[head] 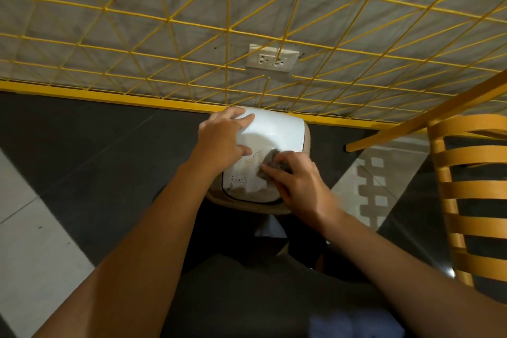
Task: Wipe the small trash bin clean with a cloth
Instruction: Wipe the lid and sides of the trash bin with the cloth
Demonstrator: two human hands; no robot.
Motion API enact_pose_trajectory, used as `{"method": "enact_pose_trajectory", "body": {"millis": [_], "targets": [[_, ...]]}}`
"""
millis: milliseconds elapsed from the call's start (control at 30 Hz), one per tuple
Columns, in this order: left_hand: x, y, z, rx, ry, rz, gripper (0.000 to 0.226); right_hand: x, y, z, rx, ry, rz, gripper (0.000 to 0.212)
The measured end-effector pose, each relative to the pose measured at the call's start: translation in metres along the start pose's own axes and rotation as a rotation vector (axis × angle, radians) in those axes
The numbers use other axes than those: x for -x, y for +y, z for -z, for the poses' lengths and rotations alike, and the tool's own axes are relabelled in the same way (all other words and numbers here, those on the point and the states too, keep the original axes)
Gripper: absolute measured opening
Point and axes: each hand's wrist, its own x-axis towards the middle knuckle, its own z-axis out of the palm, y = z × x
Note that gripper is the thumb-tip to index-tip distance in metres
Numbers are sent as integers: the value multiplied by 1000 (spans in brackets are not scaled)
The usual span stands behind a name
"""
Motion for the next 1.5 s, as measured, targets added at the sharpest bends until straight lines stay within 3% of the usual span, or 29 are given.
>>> {"method": "enact_pose_trajectory", "body": {"millis": [200, 333, 467, 567, 633, 767, 933, 1233, 1500], "targets": [[0, 1, -1, 44, 44, -21, 45, -32, 11, 10, -115, 64, -179, 30], [0, 0, 1, 79, 64, -24, 37, -29, -2, 8, -212, 139, -60, 23], [0, -1, 2, 85, 49, -33, 39, -4, -6, -7, -135, -18, 68, 13], [0, -1, 0, 80, 47, -31, 40, -12, -6, 0, -172, -5, 79, 12], [-1, -1, 0, 78, 47, -24, 40, -25, -4, 8, -234, 90, -6, 16], [-1, 0, 3, 15, 26, -17, 42, -30, -2, 7, -231, 171, -342, 22], [1, 2, 6, -95, -21, -23, 50, -17, -10, -7, -214, 164, -502, 30], [3, 6, 11, -115, -68, 70, 59, -38, 6, 4, -367, 111, -379, 22], [9, 9, 10, -226, -58, 145, 64, -74, 29, 16, -440, -17, -434, 29]]}}
